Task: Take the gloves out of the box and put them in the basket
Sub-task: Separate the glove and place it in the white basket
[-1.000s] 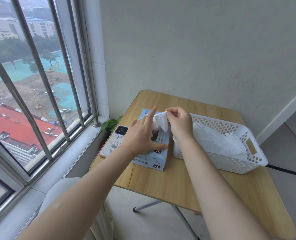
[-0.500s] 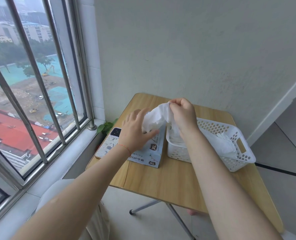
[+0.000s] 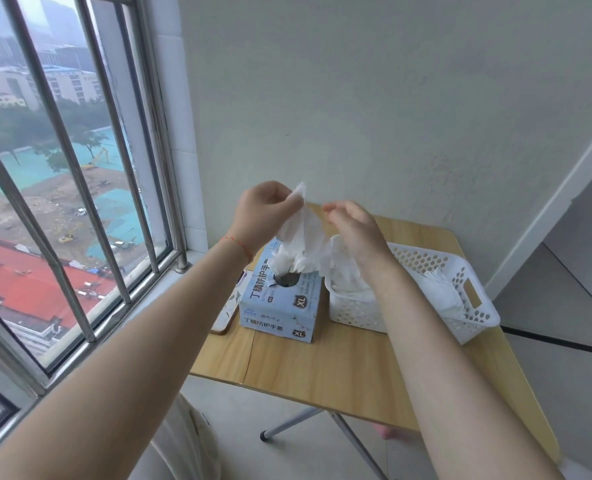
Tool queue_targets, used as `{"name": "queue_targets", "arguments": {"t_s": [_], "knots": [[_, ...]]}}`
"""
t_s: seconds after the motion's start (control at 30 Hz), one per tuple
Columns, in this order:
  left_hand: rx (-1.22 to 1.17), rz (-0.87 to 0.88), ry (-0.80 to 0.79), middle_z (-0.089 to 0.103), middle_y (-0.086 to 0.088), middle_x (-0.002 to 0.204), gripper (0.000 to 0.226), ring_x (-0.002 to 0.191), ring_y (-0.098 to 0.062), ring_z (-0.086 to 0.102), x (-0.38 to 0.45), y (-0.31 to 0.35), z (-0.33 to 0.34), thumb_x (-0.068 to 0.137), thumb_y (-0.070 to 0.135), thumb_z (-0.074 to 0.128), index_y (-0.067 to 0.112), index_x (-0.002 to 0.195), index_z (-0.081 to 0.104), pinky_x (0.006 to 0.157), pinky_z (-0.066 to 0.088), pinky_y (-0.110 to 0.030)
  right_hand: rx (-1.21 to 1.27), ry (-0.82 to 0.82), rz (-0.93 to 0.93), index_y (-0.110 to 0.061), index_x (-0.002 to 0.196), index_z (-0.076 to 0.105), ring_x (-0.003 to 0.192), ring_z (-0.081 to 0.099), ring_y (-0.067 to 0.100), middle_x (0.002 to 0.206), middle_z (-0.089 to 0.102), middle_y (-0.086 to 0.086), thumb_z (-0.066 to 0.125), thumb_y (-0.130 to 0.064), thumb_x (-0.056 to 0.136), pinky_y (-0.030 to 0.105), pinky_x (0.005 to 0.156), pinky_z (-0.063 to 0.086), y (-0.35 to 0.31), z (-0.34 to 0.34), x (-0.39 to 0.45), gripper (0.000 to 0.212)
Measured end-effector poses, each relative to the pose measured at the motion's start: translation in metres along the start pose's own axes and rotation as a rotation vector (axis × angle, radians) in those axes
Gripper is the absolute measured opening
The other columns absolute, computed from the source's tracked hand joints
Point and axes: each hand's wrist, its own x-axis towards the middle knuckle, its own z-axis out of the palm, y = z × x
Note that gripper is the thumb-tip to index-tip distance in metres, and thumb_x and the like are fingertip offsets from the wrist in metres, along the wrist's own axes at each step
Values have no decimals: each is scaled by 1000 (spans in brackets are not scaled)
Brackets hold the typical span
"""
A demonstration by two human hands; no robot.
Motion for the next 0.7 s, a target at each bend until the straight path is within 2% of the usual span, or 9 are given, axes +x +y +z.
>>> {"name": "queue_targets", "arguments": {"t_s": [0.07,0.1,0.17,0.23,0.33,0.43,0.5,0.63,0.7], "knots": [[-2,39,-49,61,5,65,20,56,-5,51,-2,6,5,87,27,72,12,74,66,54,42,-18,-85,-191,-73,-24,115,61,104,61,7,113,64,-5,65,-28,88,23,79,51,-5,-1,-1,28],[-4,55,-64,62,5,66,19,57,-5,51,-4,9,6,86,27,73,14,74,67,55,42,-18,-163,-247,-96,-23,111,63,99,64,8,109,67,-4,68,-26,86,25,79,53,-8,1,-3,26],[-45,83,-80,64,7,69,14,61,-3,54,-7,16,9,86,24,74,15,76,70,59,43,-17,-256,-205,-120,-14,96,68,84,67,15,92,71,0,65,-21,86,30,72,53,-14,3,-6,13],[-142,77,-114,70,5,82,12,71,-3,62,-8,17,9,84,26,76,16,89,72,65,48,-19,-150,-116,-102,-12,89,70,81,68,18,86,72,3,61,-22,88,33,70,53,-19,1,-5,13],[-260,3,-313,73,-3,106,42,96,-15,70,-7,10,1,80,32,79,13,115,66,83,55,-29,130,-69,-55,-15,93,73,88,71,22,91,75,5,64,-25,84,40,80,56,-27,-5,-2,17],[-229,-62,-471,71,-14,112,52,100,-26,68,-9,-1,-3,79,37,77,2,116,67,93,50,-41,374,-16,-26,-12,91,70,82,67,26,87,69,10,61,-16,85,42,77,51,-34,-13,-1,11],[-307,-112,-449,70,-15,101,43,90,-26,65,-10,-4,-3,82,33,74,-2,106,69,86,50,-41,430,21,-30,-15,88,69,79,65,24,84,67,9,59,-11,85,39,74,48,-35,-18,-1,11],[-327,-143,-392,69,-8,82,13,72,-21,62,-12,-6,-5,89,23,71,11,83,74,71,47,-32,393,7,-21,-20,84,68,81,62,23,86,67,8,67,-15,74,36,73,43,-27,-32,-2,11],[-295,-126,-361,67,-1,71,20,62,-14,61,-13,-8,-3,93,19,65,17,75,72,60,48,-23,352,-55,17,-19,87,66,79,60,23,86,66,7,72,-18,76,34,72,43,-20,-37,-4,12]]}}
